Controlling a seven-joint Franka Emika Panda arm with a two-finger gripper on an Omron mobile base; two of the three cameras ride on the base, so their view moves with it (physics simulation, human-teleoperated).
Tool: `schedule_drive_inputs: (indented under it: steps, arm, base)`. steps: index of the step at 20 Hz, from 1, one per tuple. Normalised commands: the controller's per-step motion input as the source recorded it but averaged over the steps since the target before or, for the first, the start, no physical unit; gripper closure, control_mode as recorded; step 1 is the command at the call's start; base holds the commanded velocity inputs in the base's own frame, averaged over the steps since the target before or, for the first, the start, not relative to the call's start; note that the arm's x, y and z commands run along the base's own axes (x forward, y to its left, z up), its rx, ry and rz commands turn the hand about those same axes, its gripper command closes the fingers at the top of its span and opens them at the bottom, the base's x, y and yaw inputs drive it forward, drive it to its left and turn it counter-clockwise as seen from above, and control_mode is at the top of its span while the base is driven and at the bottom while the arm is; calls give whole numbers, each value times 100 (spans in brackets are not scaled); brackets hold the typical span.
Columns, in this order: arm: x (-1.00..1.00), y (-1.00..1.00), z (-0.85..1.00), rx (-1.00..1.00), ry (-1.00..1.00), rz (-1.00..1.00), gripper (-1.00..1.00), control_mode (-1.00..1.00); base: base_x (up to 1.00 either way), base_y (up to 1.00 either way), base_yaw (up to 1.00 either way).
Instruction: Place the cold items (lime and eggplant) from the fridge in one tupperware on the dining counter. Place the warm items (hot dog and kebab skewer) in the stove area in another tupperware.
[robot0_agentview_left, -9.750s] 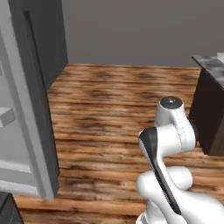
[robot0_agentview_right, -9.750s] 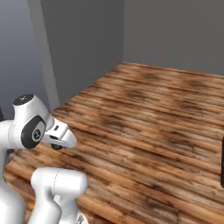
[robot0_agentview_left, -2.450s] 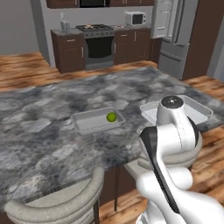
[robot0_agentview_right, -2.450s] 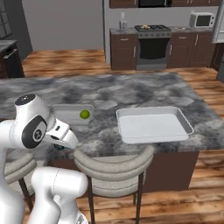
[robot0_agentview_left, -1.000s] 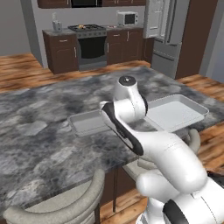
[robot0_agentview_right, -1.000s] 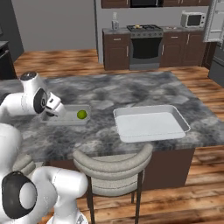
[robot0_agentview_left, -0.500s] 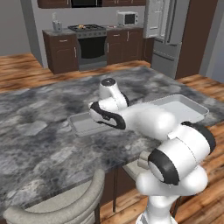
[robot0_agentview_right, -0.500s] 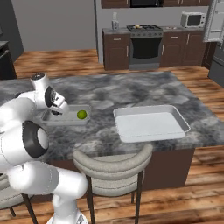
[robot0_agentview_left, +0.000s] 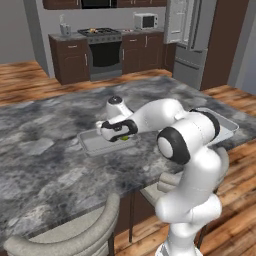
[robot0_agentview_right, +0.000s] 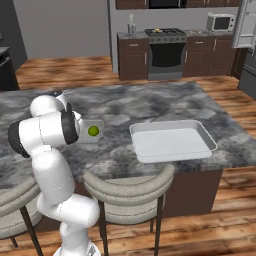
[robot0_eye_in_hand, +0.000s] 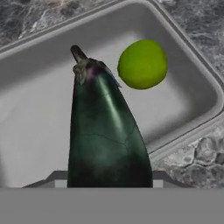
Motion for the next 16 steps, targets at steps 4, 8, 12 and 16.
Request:
schedule_drive_inputs:
  steps: [4, 8, 12, 16]
  arm:
    - [90, 14, -50, 0, 1, 2, 100, -100]
    - [74, 13, -53, 0, 0, 2, 100, -100]
    - [21, 5, -47, 0, 0, 0, 100, -100]
    - [-3, 0, -25, 0, -5, 0, -100, -100]
  base:
    - [0, 0, 0]
    - [0, 0, 0]
    - [0, 0, 0]
    - [0, 0, 0]
